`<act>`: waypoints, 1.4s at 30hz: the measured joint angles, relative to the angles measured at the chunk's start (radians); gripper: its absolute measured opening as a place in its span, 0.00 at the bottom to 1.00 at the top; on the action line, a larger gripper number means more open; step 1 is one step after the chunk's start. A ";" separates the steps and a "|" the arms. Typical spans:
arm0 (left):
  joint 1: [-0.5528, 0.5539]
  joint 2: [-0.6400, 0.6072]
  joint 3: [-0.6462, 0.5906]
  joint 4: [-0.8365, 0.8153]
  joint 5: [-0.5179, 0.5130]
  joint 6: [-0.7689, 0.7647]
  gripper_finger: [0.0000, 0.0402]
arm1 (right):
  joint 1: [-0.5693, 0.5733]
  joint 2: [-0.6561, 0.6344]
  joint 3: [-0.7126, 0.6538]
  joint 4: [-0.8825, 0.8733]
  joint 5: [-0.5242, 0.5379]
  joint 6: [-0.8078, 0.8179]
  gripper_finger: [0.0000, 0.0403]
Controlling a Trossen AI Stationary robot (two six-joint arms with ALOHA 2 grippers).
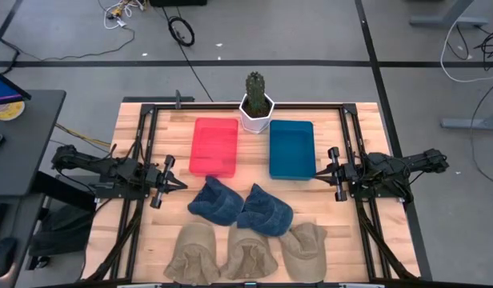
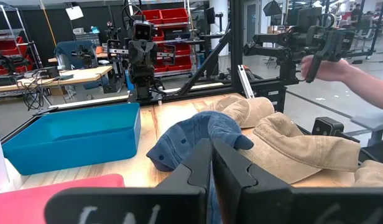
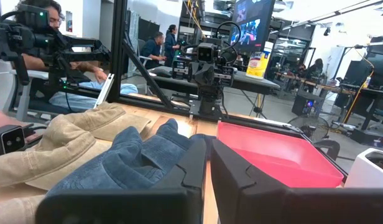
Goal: Pick & Place hat
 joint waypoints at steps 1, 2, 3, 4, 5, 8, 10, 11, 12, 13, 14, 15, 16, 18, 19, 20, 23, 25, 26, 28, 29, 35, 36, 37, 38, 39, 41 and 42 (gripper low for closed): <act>0.000 0.000 0.000 0.000 0.000 0.000 0.05 | 0.000 0.000 0.000 0.000 0.000 0.000 0.06; 0.000 0.000 0.000 0.000 0.000 0.000 0.05 | 0.000 0.000 0.000 0.000 0.000 0.000 0.06; 0.000 0.000 0.000 0.000 0.000 0.000 0.05 | 0.000 0.000 0.000 0.000 0.000 0.000 0.06; 0.000 0.000 0.000 0.000 0.000 0.000 0.05 | 0.000 0.000 0.000 0.003 0.000 0.000 0.06; 0.000 0.000 0.000 0.000 0.000 0.000 0.05 | 0.000 0.000 0.000 0.011 0.000 0.001 0.06; 0.000 0.000 0.000 0.000 0.000 0.000 0.05 | 0.000 0.000 0.000 0.059 -0.001 0.079 0.06; 0.000 0.000 0.000 0.000 0.000 0.000 0.05 | 0.000 0.000 0.000 0.102 0.000 0.155 0.06; 0.000 0.000 0.000 0.000 0.000 0.000 0.05 | 0.000 0.000 0.000 0.130 0.000 0.174 0.06; 0.000 0.000 0.000 0.000 0.000 0.000 0.05 | 0.000 0.000 0.000 0.166 0.000 0.180 0.06; 0.000 0.000 0.000 0.000 0.000 0.000 0.05 | 0.000 0.000 0.000 0.203 0.000 0.182 0.06; 0.000 0.000 0.000 0.000 0.000 0.000 0.05 | 0.000 0.000 0.000 0.243 0.000 0.186 0.06; 0.000 0.000 0.000 0.000 0.000 0.000 0.05 | 0.000 0.000 0.000 0.283 0.000 0.198 0.06; 0.000 0.000 0.000 0.000 0.000 0.000 0.05 | 0.000 0.000 0.000 0.330 0.000 0.215 0.06; 0.000 0.000 0.000 0.000 0.000 0.000 0.05 | 0.000 0.000 0.000 0.437 0.000 0.253 0.06; 0.000 0.000 0.000 0.000 0.000 0.000 0.05 | 0.000 0.000 0.000 0.490 0.000 0.284 0.06; 0.000 0.000 0.000 0.000 0.000 0.000 0.05 | 0.000 0.000 0.000 0.538 0.000 0.317 0.06; 0.000 0.000 0.000 0.000 0.000 0.000 0.05 | 0.000 0.000 0.000 0.669 0.000 0.350 0.06; 0.000 0.000 0.000 0.000 0.000 0.000 0.05 | 0.000 0.000 0.001 0.763 0.000 0.354 0.06; 0.000 0.000 0.000 0.000 0.000 0.000 0.05 | 0.000 0.000 0.001 0.802 0.000 0.353 0.06; 0.000 0.000 0.000 0.000 0.000 0.000 0.05 | 0.000 0.001 0.001 0.898 0.000 0.339 0.06; 0.000 0.000 0.000 0.000 0.000 0.000 0.05 | 0.000 0.001 0.001 0.959 0.000 0.325 0.06; 0.000 0.000 0.000 0.000 0.000 0.000 0.05 | 0.000 0.001 0.001 1.344 0.000 0.199 0.06; 0.000 0.000 0.000 0.000 0.000 0.000 0.05 | 0.000 0.001 0.005 1.389 0.000 0.168 0.06; 0.000 0.000 0.000 0.000 0.000 0.000 0.05 | 0.000 0.001 0.014 1.423 0.000 0.134 0.06; 0.000 0.000 0.000 0.000 0.000 0.000 0.05 | 0.000 0.001 0.027 1.446 -0.004 0.099 0.06; 0.000 0.000 0.000 0.000 0.000 0.000 0.05 | 0.000 0.001 0.045 1.462 -0.018 0.062 0.06; 0.000 0.000 0.000 0.000 0.000 0.000 0.05 | 0.000 0.001 0.097 1.463 -0.070 -0.003 0.06; 0.000 0.000 0.000 0.000 0.000 0.000 0.05 | 0.000 0.003 0.127 1.451 -0.103 -0.031 0.06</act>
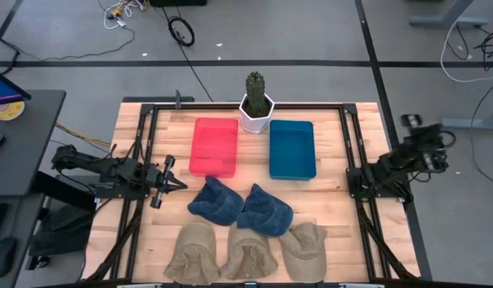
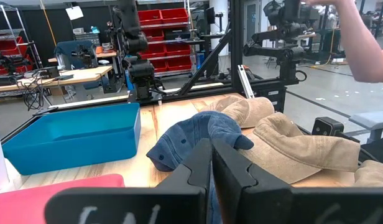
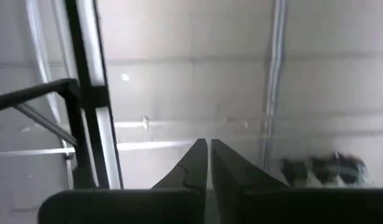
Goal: Pick & Place hat
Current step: Put the right blue cap into the blue bin
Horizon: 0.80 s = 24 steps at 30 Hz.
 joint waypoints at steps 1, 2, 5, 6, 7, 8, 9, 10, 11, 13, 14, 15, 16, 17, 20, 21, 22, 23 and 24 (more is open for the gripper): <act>0.000 0.000 0.000 0.000 0.000 0.000 0.05 | 0.000 0.004 0.033 -0.022 -0.032 -0.024 0.06; 0.000 0.000 0.000 0.000 0.000 0.000 0.05 | 0.000 0.012 0.070 -0.052 -0.063 -0.043 0.06; 0.000 0.000 0.000 0.000 0.000 0.000 0.05 | 0.000 0.055 0.190 -0.174 -0.153 -0.100 0.06; 0.000 0.000 0.000 0.000 0.000 0.000 0.05 | 0.000 0.075 0.237 -0.212 -0.164 -0.117 0.06; 0.000 0.000 0.000 0.000 0.000 0.000 0.05 | 0.000 0.098 0.284 -0.245 -0.167 -0.129 0.06; 0.000 0.000 0.000 0.000 0.000 0.000 0.05 | 0.000 0.123 0.332 -0.273 -0.166 -0.133 0.06; 0.000 0.000 0.000 0.000 0.000 0.000 0.05 | 0.000 0.153 0.384 -0.296 -0.159 -0.133 0.06; 0.000 0.000 0.000 0.000 0.000 0.000 0.05 | 0.000 0.182 0.434 -0.316 -0.151 -0.131 0.06; 0.000 0.000 0.000 0.000 0.000 0.000 0.05 | 0.000 0.211 0.486 -0.335 -0.140 -0.127 0.06; 0.000 0.000 0.000 0.000 0.000 0.000 0.05 | 0.000 0.269 0.594 -0.379 -0.101 -0.109 0.06; 0.000 0.000 0.000 0.000 0.000 0.000 0.05 | 0.000 0.297 0.647 -0.404 -0.076 -0.095 0.06; 0.000 0.000 0.000 0.000 0.000 0.000 0.05 | 0.000 0.326 0.704 -0.435 -0.051 -0.084 0.06; 0.000 0.000 0.000 0.000 0.000 0.000 0.05 | 0.000 0.356 0.761 -0.471 -0.028 -0.073 0.06; 0.000 0.000 0.000 0.000 0.000 0.000 0.05 | 0.000 0.383 0.818 -0.518 -0.010 -0.072 0.06; 0.000 0.000 0.000 0.000 0.000 0.000 0.05 | 0.000 0.468 0.995 -0.686 0.006 -0.087 0.06; 0.000 0.000 0.000 0.000 0.000 0.000 0.05 | 0.000 0.494 1.052 -0.744 0.006 -0.098 0.06; 0.000 0.000 0.000 0.000 0.000 0.000 0.05 | 0.000 0.523 1.112 -0.801 0.006 -0.106 0.06; 0.000 0.000 0.000 0.000 0.000 0.000 0.05 | 0.000 0.551 1.169 -0.845 0.006 -0.110 0.06; 0.000 0.000 0.000 0.000 0.000 0.000 0.05 | 0.000 0.579 1.226 -0.888 0.006 -0.109 0.06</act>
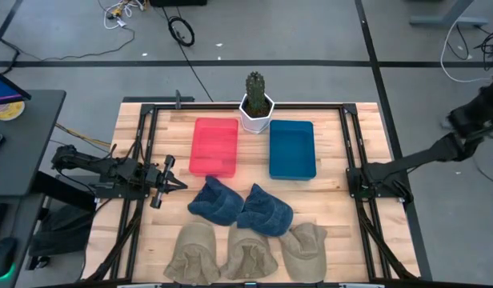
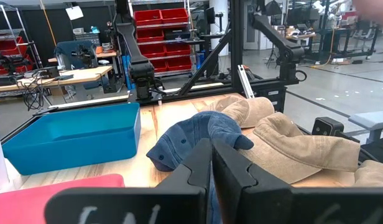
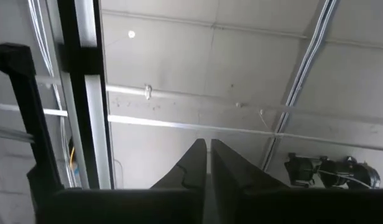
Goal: Pick & Place hat
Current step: Put the right blue cap into the blue bin
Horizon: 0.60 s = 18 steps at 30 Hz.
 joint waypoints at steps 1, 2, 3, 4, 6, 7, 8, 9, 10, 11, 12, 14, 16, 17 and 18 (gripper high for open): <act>0.000 0.000 0.000 0.000 0.000 0.000 0.05 | 0.000 0.031 0.055 -0.032 0.000 0.008 0.06; 0.000 0.000 0.000 0.000 0.000 0.000 0.05 | 0.000 0.061 0.110 -0.062 0.000 0.018 0.06; 0.000 0.000 0.000 0.000 0.000 0.000 0.05 | 0.000 0.090 0.160 -0.094 0.000 0.030 0.06; 0.000 0.000 0.000 0.000 0.000 0.000 0.05 | 0.000 0.122 0.214 -0.123 0.000 0.042 0.06; 0.000 0.000 0.000 0.000 0.000 0.000 0.05 | 0.000 0.182 0.317 -0.184 0.000 0.057 0.06; 0.000 0.000 0.000 0.000 0.000 0.000 0.05 | 0.000 0.213 0.369 -0.213 0.000 0.061 0.06; 0.000 0.000 0.000 0.000 0.000 0.000 0.05 | 0.000 0.242 0.422 -0.241 0.000 0.062 0.06; 0.000 0.000 0.000 0.000 0.000 0.000 0.05 | 0.000 0.271 0.471 -0.266 0.000 0.062 0.06; 0.000 0.000 0.000 0.000 0.000 0.000 0.05 | 0.000 0.298 0.520 -0.290 0.000 0.063 0.06; 0.000 0.000 0.000 0.000 0.000 0.000 0.05 | 0.000 0.329 0.571 -0.312 0.000 0.067 0.06; 0.000 0.000 0.000 0.000 0.000 0.000 0.05 | 0.000 0.358 0.621 -0.331 0.000 0.077 0.06; 0.000 0.000 0.000 0.000 0.000 0.000 0.05 | 0.000 0.418 0.719 -0.369 0.000 0.102 0.06; 0.000 0.000 0.000 0.000 0.000 0.000 0.05 | 0.000 0.476 0.813 -0.419 0.000 0.115 0.06; 0.000 0.000 0.000 0.000 0.000 0.000 0.05 | 0.000 0.504 0.860 -0.447 0.000 0.116 0.06; 0.000 0.000 0.000 0.000 0.000 0.000 0.05 | 0.000 0.530 0.906 -0.477 0.000 0.115 0.06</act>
